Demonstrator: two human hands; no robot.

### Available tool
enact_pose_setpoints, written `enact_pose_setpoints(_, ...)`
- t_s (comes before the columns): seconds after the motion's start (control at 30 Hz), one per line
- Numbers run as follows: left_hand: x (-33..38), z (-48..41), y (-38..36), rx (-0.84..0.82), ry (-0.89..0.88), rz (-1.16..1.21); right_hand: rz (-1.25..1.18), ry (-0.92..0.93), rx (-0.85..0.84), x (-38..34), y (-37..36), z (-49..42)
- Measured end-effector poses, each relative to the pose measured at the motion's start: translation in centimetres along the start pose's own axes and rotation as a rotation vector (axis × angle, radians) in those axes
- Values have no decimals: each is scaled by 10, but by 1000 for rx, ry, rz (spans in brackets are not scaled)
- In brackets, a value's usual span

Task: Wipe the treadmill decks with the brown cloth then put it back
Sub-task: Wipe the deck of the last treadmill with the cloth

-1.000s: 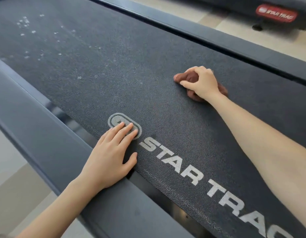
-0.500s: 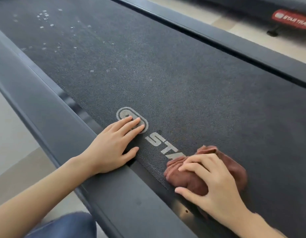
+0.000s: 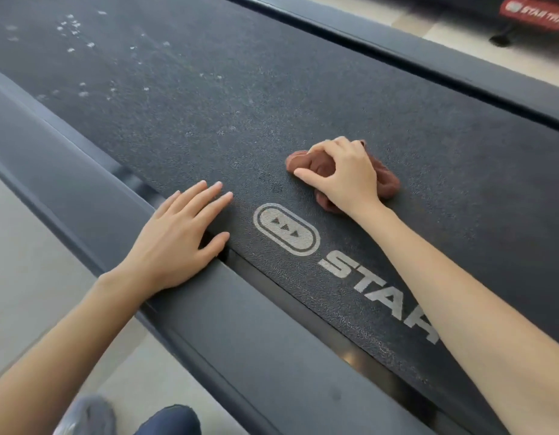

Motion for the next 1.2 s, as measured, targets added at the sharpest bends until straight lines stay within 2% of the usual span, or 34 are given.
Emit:
enact_pose_setpoints(0.17,-41,-29,-4,-67,-33,16,-149,69,-118,-26,27,101)
enact_pose_setpoints(0.27,-44,-36,-6,-78,-83,13,-138,43,-87,-48,29,158)
enact_pose_setpoints(0.33,-51,-36,-7,-75,-124,24,-110,-13,-39,-58,20,160)
enact_pose_setpoints(0.5,-83,-41,-5,-80,-210,17,-99,-3,31,-78,-28,65)
enact_pose_setpoints(0.67,-90,-41,-6,-34,-189,62,116,-226,177,-56,-62,-68)
enact_pose_setpoints(0.77,-89,-40,-9,3,-165,89,168,-320,217,-52,-71,-93)
enact_pose_setpoints(0.87,-90,-40,-9,10,-160,98,99,-274,171,-69,-66,-62)
enact_pose_setpoints(1.03,-90,-39,-7,-10,-177,79,-46,-115,22,-121,-52,64)
enact_pose_setpoints(1.1,-89,-39,-7,-16,-184,74,-44,-125,7,-126,-42,101)
enact_pose_setpoints(1.2,-88,-39,-5,-12,-192,65,-28,-177,-8,-121,-36,102)
Point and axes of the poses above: each hand's wrist, its own z-axis away from the middle knuckle, its own y-axis out of the back of the hand, x = y × z, the point moved 1 cm from there along -z, towards the middle knuckle, and after that the axes turned 7 degrees about -z, right-handed, at the moved point
